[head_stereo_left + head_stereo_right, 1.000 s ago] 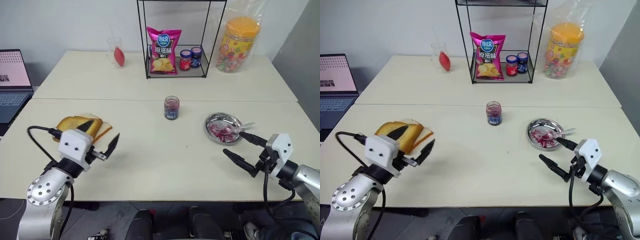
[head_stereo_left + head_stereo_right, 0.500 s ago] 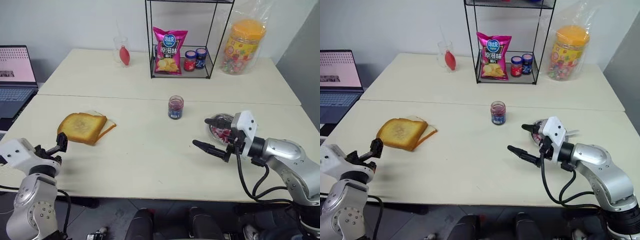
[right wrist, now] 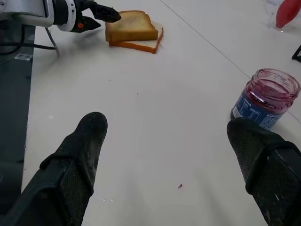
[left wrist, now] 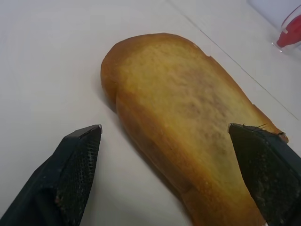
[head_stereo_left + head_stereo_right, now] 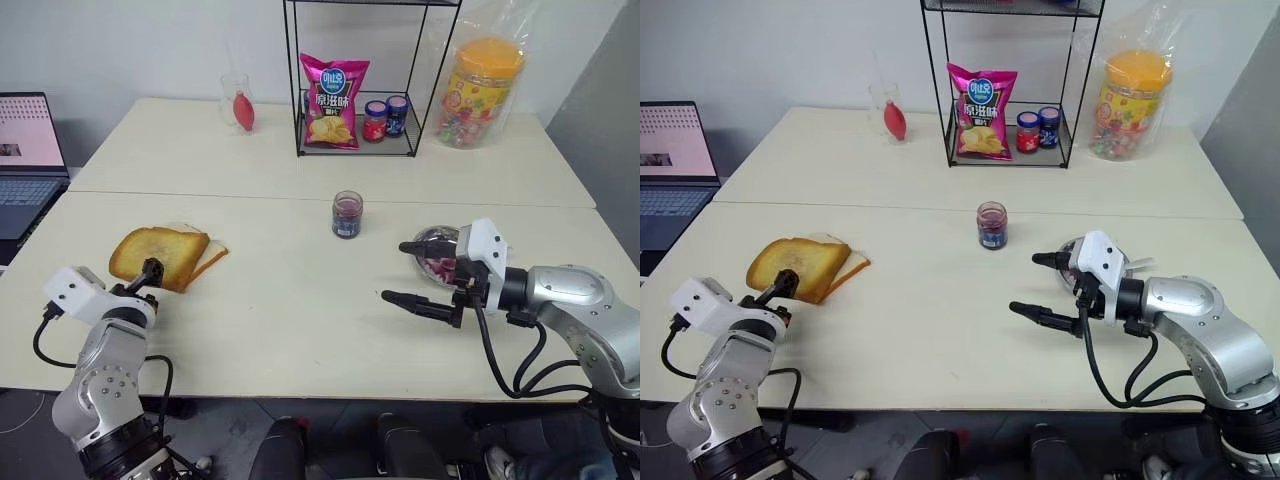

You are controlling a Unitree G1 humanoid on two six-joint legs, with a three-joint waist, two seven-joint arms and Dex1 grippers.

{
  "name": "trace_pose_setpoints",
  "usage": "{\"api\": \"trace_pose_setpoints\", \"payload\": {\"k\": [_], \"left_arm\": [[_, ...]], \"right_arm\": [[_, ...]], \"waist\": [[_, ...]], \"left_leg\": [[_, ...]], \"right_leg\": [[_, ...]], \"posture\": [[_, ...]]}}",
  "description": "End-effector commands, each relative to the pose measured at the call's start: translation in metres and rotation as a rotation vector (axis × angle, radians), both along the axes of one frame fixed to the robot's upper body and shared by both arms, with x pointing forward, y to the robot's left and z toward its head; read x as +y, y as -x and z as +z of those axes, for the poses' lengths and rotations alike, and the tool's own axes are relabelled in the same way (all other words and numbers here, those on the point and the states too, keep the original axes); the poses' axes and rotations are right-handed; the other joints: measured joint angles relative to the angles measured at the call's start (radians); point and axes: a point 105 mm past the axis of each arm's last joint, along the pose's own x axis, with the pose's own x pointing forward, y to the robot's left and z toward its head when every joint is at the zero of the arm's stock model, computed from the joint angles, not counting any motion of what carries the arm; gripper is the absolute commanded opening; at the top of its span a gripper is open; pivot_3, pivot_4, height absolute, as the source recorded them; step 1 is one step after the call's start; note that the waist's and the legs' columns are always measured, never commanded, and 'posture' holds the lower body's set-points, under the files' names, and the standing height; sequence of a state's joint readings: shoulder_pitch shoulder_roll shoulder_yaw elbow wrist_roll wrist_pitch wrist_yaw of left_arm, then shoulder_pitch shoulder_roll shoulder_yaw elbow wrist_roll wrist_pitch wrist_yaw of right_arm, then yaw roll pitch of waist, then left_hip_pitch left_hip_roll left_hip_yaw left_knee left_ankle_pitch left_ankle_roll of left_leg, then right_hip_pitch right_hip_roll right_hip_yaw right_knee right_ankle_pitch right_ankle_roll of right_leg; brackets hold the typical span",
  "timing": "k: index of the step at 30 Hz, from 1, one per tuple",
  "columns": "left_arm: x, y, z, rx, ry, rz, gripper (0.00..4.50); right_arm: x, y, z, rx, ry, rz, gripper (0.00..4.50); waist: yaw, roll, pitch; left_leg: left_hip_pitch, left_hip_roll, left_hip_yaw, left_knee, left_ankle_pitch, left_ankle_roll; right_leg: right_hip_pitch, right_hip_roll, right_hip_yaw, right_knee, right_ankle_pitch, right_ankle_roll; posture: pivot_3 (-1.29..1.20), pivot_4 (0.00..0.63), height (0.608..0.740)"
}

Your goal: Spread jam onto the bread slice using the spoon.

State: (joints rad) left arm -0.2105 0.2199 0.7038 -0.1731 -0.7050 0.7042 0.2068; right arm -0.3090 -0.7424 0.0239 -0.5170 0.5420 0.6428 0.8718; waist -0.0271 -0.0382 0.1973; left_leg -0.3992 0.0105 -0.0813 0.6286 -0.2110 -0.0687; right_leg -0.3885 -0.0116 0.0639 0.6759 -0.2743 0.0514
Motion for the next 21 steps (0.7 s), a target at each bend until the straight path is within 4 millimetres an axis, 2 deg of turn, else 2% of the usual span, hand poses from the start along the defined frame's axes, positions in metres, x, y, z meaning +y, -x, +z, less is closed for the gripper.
{"api": "trace_pose_setpoints", "payload": {"k": [1,3,6,21], "left_arm": [[-0.0014,-0.0070,0.0107,-0.040,0.004,0.026,4.50],[-0.0005,-0.0083,0.0112,-0.040,0.006,0.037,4.50],[-0.0003,-0.0112,0.0114,-0.038,0.004,0.036,4.00],[-0.0016,-0.0166,0.0139,-0.035,-0.024,0.027,1.06]], "right_arm": [[0.0036,0.0046,0.0127,-0.047,0.001,0.029,4.45],[0.0026,0.0039,0.0136,-0.051,0.000,0.021,4.45],[0.0029,0.0035,0.0143,-0.052,-0.001,0.017,4.50],[0.0032,0.0034,0.0179,-0.056,-0.012,0.020,4.50]], "waist": [[0.001,0.000,0.000],[0.000,0.000,0.000],[0.000,0.000,0.000],[0.001,0.000,0.000]], "left_leg": [[0.000,0.000,0.000,0.000,0.000,0.000],[0.000,0.000,0.000,0.000,0.000,0.000],[0.000,0.000,0.000,0.000,0.000,0.000],[0.000,0.000,0.000,0.000,0.000,0.000]], "right_leg": [[0.000,0.000,0.000,0.000,0.000,0.000],[0.000,0.000,0.000,0.000,0.000,0.000],[0.000,0.000,0.000,0.000,0.000,0.000],[0.000,0.000,0.000,-0.001,0.000,0.000]], "posture": [[0.00,0.150,0.740],[0.00,0.150,0.740],[0.00,0.150,0.740],[0.00,0.150,0.740]]}}
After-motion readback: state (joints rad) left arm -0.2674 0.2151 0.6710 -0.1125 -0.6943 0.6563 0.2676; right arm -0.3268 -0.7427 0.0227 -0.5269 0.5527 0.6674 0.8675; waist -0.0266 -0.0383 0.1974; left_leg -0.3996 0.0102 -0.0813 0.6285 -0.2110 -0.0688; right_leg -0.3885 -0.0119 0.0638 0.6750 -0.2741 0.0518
